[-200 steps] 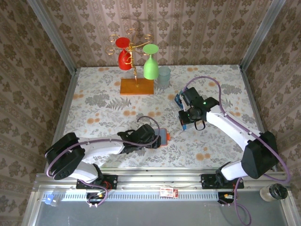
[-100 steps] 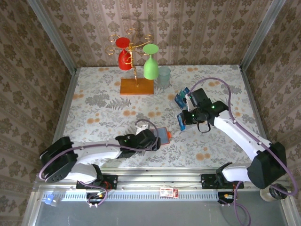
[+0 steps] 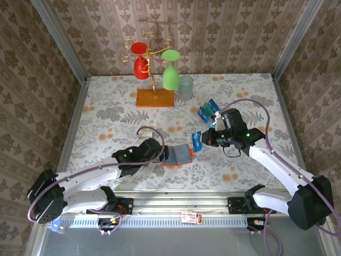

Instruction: Put the credit cards into the card holder

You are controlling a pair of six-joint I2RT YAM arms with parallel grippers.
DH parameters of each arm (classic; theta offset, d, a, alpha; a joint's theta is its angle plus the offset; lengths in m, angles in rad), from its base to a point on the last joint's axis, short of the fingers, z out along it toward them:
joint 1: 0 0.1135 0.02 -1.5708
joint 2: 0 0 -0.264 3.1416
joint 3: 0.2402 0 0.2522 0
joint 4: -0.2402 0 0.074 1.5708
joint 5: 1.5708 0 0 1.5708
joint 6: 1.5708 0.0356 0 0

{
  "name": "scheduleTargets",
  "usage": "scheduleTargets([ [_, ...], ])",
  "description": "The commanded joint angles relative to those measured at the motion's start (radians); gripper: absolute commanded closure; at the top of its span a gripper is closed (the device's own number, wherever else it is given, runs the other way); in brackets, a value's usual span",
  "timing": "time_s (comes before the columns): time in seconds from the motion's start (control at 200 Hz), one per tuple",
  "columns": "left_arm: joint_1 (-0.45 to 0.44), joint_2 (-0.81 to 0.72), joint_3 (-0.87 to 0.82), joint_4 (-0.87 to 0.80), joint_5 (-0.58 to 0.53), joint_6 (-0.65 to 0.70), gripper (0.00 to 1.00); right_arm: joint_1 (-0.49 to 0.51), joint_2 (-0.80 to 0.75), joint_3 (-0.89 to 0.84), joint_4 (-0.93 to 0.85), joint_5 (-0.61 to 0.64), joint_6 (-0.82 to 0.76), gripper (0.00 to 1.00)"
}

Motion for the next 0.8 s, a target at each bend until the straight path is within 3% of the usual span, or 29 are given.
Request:
scheduleTargets([
  [0.0, 0.025, -0.015, 0.013, -0.051, 0.034, 0.038, 0.0, -0.006, -0.007, -0.048, 0.139, -0.075, 0.094, 1.0],
  [0.255, 0.06, 0.022, 0.001, -0.036, 0.123, 0.064, 0.0, -0.003, 0.026, -0.151, 0.331, -0.025, 0.19, 1.0],
  [0.605, 0.08, 0.152, 0.047, 0.027, 0.128, 0.128, 0.0, 0.025, 0.128, -0.236, 0.582, -0.016, 0.266, 1.0],
  [0.795, 0.079, 0.218, 0.056, 0.071, 0.127, 0.112, 0.0, 0.039, 0.154, -0.238, 0.614, 0.003, 0.254, 1.0],
])
